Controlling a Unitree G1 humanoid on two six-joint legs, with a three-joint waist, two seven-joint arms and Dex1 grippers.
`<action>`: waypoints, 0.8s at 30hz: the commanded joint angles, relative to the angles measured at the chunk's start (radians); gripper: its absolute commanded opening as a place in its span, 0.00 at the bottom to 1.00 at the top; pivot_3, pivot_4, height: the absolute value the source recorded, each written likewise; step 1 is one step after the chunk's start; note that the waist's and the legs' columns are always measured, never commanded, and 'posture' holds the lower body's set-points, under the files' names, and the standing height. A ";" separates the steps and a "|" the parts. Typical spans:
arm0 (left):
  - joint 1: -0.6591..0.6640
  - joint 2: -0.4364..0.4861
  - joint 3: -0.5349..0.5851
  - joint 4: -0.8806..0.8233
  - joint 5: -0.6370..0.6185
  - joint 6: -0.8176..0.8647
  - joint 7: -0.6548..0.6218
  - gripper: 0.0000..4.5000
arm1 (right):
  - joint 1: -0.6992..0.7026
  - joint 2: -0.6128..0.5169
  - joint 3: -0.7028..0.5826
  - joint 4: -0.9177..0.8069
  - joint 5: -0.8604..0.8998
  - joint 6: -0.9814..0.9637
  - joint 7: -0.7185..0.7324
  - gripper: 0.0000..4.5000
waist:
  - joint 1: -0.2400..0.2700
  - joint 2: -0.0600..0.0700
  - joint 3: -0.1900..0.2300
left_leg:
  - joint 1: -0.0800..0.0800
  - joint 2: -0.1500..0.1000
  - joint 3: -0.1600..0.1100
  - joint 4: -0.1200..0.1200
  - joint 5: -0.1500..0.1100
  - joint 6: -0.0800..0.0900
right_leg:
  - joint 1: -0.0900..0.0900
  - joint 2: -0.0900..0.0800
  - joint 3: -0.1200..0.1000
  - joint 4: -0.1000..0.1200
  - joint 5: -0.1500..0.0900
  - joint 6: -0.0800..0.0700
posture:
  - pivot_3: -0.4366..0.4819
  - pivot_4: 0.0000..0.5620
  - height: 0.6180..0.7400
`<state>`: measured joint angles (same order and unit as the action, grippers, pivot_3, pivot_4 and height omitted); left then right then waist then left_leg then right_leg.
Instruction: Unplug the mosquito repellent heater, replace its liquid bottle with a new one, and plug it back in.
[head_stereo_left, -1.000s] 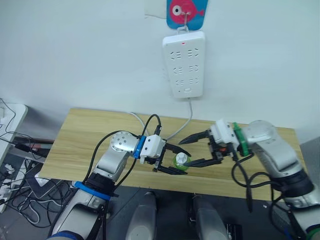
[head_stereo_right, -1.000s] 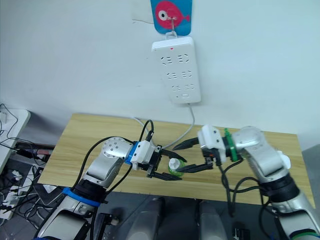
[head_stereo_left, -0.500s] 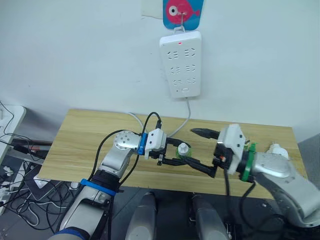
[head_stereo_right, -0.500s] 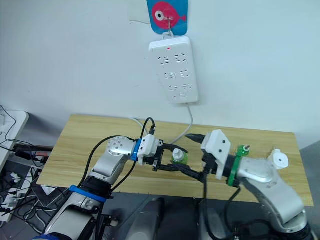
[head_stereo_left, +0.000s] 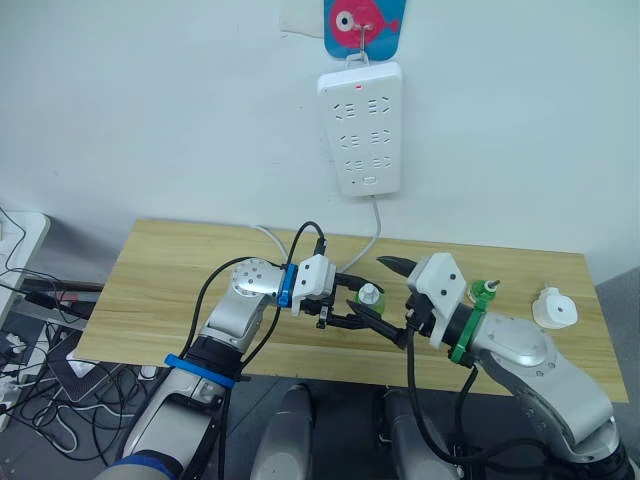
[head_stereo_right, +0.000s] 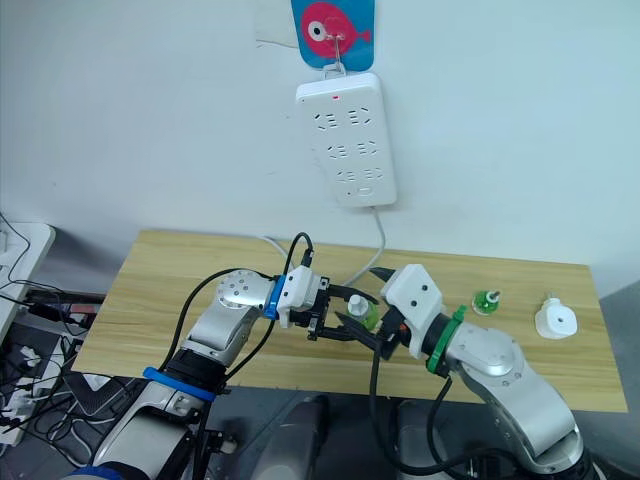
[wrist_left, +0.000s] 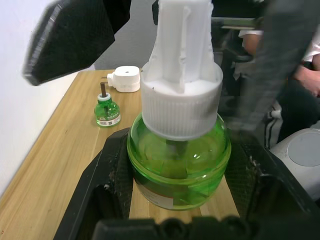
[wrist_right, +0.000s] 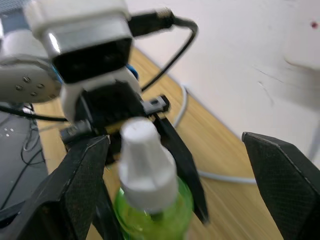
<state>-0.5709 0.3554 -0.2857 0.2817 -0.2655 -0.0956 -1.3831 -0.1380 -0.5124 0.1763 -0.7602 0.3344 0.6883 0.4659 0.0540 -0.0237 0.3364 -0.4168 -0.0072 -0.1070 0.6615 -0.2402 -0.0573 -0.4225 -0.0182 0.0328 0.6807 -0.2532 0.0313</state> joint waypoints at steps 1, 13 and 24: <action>0.003 0.000 0.007 -0.030 -0.007 -0.018 -0.004 0.50 | 0.013 -0.019 -0.078 -0.020 0.023 -0.012 0.014 0.99 | -0.001 0.000 0.000 | 0.000 0.000 0.000 0.000 0.000 0.000 | 0.000 0.000 0.000 0.000 0.000 0.000 | 0.69 0.53 1.00; 0.006 0.012 0.010 -0.030 -0.012 -0.016 -0.008 0.50 | 0.157 -0.131 -0.203 -0.120 0.122 -0.012 0.100 0.99 | -0.001 0.000 0.000 | 0.000 0.000 0.000 0.000 0.000 0.000 | 0.000 0.000 0.000 0.000 0.000 0.000 | 0.69 0.50 1.00; 0.011 0.011 0.005 -0.038 -0.011 -0.018 -0.010 0.50 | -0.009 0.030 -0.079 -0.140 0.280 0.098 -0.017 0.99 | -0.003 0.000 0.000 | 0.000 0.000 0.000 0.000 0.000 0.000 | 0.000 0.000 0.000 0.000 0.000 0.000 | 0.69 0.49 1.00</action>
<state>-0.5656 0.3681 -0.2854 0.2805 -0.2660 -0.0993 -1.3873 -0.1433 -0.4873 0.0829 -0.8761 0.6106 0.7853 0.4685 0.0509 -0.0237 0.3360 -0.4168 -0.0071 -0.1074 0.6614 -0.2402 -0.0573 -0.4223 -0.0183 0.0326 0.6807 -0.2531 0.0312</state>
